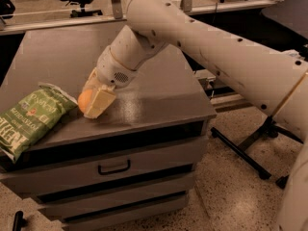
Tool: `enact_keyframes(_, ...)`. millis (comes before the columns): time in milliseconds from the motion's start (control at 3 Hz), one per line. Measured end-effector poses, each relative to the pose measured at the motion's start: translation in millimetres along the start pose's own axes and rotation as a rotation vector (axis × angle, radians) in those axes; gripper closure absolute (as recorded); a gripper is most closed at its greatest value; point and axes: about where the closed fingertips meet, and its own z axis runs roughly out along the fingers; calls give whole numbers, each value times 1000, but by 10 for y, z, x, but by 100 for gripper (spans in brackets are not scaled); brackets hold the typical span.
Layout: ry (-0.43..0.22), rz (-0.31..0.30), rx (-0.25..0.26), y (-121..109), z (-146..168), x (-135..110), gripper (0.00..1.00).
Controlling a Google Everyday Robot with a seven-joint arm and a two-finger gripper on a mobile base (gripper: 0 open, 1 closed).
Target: Move orange near green jalapeno chip bag
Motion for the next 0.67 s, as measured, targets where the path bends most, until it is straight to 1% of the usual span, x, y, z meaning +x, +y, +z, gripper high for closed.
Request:
enact_keyframes(333,0,-1,-3,6,16,-7,13)
enact_keyframes(667,0,-3,-6,12,29,-13,0)
